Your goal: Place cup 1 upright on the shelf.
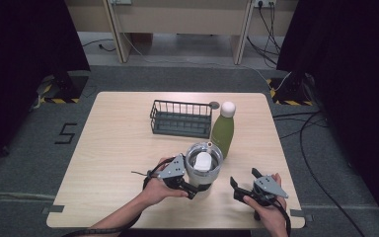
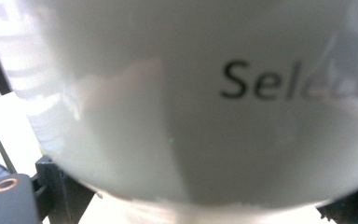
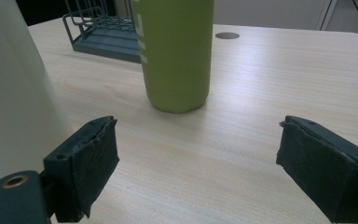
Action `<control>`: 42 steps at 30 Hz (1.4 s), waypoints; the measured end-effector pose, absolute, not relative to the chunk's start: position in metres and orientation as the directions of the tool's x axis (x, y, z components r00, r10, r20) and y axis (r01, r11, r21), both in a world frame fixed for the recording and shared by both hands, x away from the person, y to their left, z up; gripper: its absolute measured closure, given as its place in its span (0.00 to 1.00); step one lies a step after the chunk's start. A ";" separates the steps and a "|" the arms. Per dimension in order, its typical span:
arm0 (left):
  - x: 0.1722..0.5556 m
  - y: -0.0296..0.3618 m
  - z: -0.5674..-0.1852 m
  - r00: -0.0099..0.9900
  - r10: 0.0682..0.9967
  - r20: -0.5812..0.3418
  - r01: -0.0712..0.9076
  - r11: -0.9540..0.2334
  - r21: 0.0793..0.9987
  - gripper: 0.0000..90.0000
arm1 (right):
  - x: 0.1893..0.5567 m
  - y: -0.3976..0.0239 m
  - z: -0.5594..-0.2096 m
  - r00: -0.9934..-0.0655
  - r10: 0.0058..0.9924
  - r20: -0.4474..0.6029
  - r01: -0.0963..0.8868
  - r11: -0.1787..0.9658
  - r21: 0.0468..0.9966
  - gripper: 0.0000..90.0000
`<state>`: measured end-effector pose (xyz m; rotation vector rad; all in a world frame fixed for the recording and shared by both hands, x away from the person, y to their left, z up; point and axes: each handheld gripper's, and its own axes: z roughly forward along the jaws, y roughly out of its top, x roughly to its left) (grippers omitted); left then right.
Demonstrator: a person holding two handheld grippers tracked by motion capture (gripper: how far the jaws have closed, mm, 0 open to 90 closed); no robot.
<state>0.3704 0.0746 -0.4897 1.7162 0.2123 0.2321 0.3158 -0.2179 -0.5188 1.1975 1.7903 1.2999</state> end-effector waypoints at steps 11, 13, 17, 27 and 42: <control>0.369 0.081 -0.478 0.957 0.287 0.052 -0.012 -0.140 0.990 0.11 | 0.316 -0.219 -0.518 -0.391 0.920 0.033 0.310 0.098 0.946 0.13; 0.369 0.083 -0.476 0.955 0.292 0.052 -0.012 -0.136 0.991 0.11 | 0.316 -0.219 -0.518 -0.391 0.920 0.034 0.310 0.097 0.946 0.14; 0.370 0.090 -0.471 0.949 0.309 0.059 -0.018 -0.134 0.991 0.11 | 0.316 -0.219 -0.519 -0.389 0.921 0.033 0.311 0.098 0.945 0.14; 0.379 0.109 -0.462 0.929 0.361 0.079 -0.037 -0.122 0.992 0.11 | 0.316 -0.219 -0.519 -0.383 0.923 0.036 0.315 0.094 0.944 0.14; 0.392 0.136 -0.447 0.882 0.462 0.095 -0.044 -0.120 0.992 0.11 | 0.316 -0.219 -0.519 -0.377 0.926 0.034 0.316 0.094 0.944 0.14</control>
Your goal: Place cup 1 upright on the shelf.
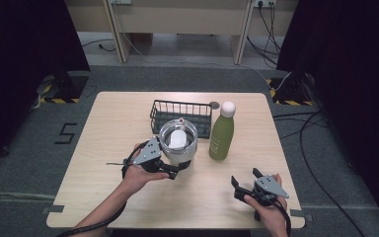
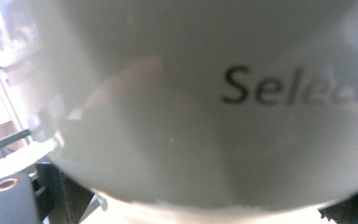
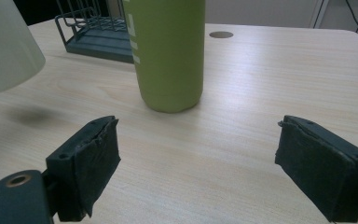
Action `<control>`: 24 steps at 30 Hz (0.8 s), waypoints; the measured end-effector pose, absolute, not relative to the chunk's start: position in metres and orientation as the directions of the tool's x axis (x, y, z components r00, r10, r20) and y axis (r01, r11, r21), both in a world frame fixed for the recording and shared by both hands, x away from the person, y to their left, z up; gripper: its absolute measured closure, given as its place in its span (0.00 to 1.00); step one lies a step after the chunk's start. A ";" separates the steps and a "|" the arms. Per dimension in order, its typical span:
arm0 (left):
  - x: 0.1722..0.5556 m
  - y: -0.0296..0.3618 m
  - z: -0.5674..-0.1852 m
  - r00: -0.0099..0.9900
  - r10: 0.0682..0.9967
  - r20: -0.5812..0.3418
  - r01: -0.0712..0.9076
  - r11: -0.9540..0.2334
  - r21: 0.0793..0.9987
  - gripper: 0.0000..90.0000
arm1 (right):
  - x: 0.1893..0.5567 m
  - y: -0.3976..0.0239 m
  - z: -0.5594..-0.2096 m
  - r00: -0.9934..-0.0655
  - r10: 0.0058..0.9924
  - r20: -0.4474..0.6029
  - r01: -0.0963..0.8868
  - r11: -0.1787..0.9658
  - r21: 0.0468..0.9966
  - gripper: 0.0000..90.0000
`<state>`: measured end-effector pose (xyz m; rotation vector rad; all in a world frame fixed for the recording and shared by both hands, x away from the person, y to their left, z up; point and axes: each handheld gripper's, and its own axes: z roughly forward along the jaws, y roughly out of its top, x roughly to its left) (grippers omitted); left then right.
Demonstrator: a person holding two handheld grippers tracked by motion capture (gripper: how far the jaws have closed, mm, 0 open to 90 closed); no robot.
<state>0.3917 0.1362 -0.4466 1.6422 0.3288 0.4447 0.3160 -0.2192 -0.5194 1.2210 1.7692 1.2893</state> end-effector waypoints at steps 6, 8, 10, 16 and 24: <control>0.397 0.143 -0.445 0.860 0.502 0.093 -0.041 -0.113 0.993 0.11 | 0.316 -0.219 -0.519 -0.376 0.926 0.031 0.314 0.096 0.944 0.14; 0.400 0.146 -0.444 0.849 0.521 0.088 -0.036 -0.108 0.994 0.11 | 0.316 -0.219 -0.519 -0.376 0.926 0.034 0.315 0.093 0.944 0.15; 0.403 0.149 -0.443 0.839 0.537 0.088 -0.034 -0.109 0.993 0.11 | 0.316 -0.219 -0.519 -0.374 0.927 0.037 0.317 0.090 0.944 0.15; 0.411 0.157 -0.438 0.809 0.579 0.101 -0.043 -0.114 0.993 0.11 | 0.316 -0.220 -0.520 -0.372 0.927 0.037 0.318 0.090 0.944 0.15; 0.424 0.164 -0.429 0.776 0.621 0.111 -0.058 -0.105 0.993 0.11 | 0.316 -0.219 -0.520 -0.372 0.927 0.042 0.321 0.086 0.943 0.15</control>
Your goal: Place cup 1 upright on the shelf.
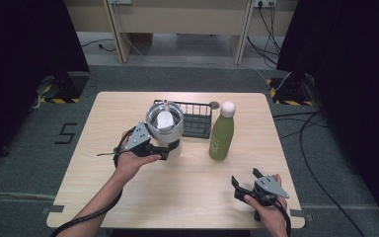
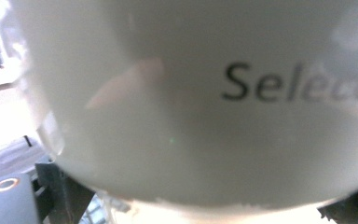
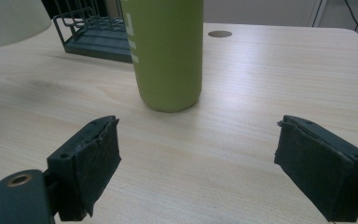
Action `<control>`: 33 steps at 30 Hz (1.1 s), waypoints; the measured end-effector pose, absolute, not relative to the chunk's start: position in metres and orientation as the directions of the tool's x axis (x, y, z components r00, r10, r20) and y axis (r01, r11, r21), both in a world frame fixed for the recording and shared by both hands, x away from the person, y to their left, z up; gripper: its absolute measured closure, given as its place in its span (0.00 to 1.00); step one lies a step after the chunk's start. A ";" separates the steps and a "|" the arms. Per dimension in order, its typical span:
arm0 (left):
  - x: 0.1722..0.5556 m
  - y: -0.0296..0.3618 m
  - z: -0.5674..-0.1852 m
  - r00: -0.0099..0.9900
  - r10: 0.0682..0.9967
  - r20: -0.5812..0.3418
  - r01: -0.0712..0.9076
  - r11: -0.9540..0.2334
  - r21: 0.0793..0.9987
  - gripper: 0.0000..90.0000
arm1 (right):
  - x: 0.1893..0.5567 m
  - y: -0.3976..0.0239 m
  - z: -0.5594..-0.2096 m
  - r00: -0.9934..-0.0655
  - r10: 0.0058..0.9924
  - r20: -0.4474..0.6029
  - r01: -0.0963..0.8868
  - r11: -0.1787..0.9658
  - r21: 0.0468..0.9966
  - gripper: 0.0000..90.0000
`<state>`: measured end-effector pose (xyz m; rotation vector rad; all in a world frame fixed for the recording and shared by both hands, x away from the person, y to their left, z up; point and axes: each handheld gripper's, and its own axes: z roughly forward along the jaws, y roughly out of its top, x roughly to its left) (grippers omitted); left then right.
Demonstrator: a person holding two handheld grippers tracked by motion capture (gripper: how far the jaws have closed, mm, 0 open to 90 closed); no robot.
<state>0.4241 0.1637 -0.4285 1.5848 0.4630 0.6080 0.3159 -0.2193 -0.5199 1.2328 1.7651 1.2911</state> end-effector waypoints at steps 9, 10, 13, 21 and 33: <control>0.437 0.167 -0.418 0.744 0.658 0.118 -0.069 -0.101 0.993 0.11 | 0.316 -0.219 -0.520 -0.370 0.928 0.042 0.321 0.085 0.943 0.15; 0.437 0.167 -0.418 0.744 0.658 0.118 -0.069 -0.101 0.993 0.11 | 0.316 -0.219 -0.520 -0.370 0.928 0.041 0.322 0.086 0.943 0.15; 0.443 0.169 -0.412 0.732 0.671 0.120 -0.072 -0.099 0.992 0.11 | 0.316 -0.219 -0.520 -0.369 0.928 0.043 0.322 0.084 0.943 0.15; 0.459 0.171 -0.400 0.707 0.696 0.127 -0.082 -0.099 0.992 0.11 | 0.316 -0.219 -0.520 -0.369 0.928 0.046 0.322 0.081 0.943 0.15; 0.478 0.171 -0.388 0.667 0.736 0.111 -0.086 -0.073 0.994 0.11 | 0.317 -0.219 -0.521 -0.369 0.928 0.043 0.320 0.083 0.944 0.15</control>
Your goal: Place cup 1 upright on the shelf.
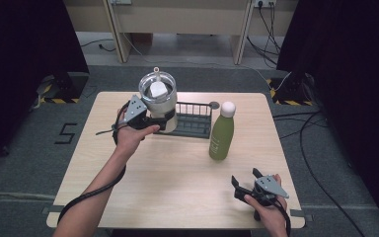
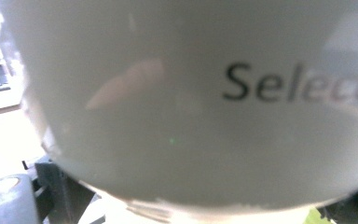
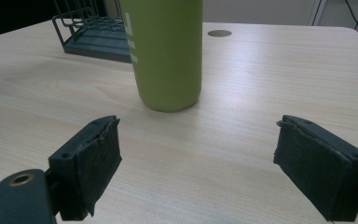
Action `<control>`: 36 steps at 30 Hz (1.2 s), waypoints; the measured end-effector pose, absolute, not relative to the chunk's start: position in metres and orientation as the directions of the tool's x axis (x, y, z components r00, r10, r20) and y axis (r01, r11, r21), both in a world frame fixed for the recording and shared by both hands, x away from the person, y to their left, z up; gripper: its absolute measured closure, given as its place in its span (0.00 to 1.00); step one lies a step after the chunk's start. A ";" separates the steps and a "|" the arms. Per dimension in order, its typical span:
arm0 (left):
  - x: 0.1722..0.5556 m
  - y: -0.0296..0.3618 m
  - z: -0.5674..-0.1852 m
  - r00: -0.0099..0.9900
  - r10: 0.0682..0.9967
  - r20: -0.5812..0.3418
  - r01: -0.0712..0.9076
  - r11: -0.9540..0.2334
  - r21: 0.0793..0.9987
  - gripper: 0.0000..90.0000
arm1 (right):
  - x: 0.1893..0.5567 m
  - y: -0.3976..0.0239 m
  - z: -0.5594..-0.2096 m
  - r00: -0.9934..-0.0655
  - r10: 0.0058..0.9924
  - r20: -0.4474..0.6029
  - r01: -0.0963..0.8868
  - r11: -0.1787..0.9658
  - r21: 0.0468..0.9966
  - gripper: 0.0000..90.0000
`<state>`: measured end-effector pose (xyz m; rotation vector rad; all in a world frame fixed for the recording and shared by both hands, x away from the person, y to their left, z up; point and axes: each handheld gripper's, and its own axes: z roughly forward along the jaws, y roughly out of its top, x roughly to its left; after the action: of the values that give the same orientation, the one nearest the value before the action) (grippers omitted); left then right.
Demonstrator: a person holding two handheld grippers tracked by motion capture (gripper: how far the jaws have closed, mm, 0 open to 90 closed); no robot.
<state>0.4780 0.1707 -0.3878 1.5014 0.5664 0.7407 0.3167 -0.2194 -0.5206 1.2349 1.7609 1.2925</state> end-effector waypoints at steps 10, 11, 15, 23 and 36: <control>0.491 0.164 -0.383 0.613 0.782 0.116 -0.098 -0.070 0.993 0.11 | 0.317 -0.220 -0.521 -0.368 0.929 0.046 0.321 0.080 0.944 0.15; 0.492 0.164 -0.383 0.607 0.786 0.116 -0.099 -0.070 0.993 0.11 | 0.317 -0.220 -0.521 -0.368 0.929 0.046 0.321 0.080 0.944 0.15; 0.498 0.162 -0.381 0.586 0.803 0.111 -0.100 -0.064 0.993 0.11 | 0.317 -0.220 -0.521 -0.368 0.929 0.045 0.320 0.081 0.944 0.15; 0.512 0.157 -0.385 0.548 0.829 0.110 -0.086 -0.075 0.993 0.11 | 0.317 -0.219 -0.521 -0.370 0.928 0.045 0.318 0.081 0.945 0.15; 0.529 0.152 -0.386 0.514 0.854 0.086 -0.071 -0.058 0.996 0.11 | 0.317 -0.220 -0.521 -0.370 0.928 0.051 0.319 0.075 0.945 0.16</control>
<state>0.5288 0.1515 -0.3862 1.4332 0.7282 0.8752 0.3168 -0.2198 -0.5210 1.2386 1.7573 1.3019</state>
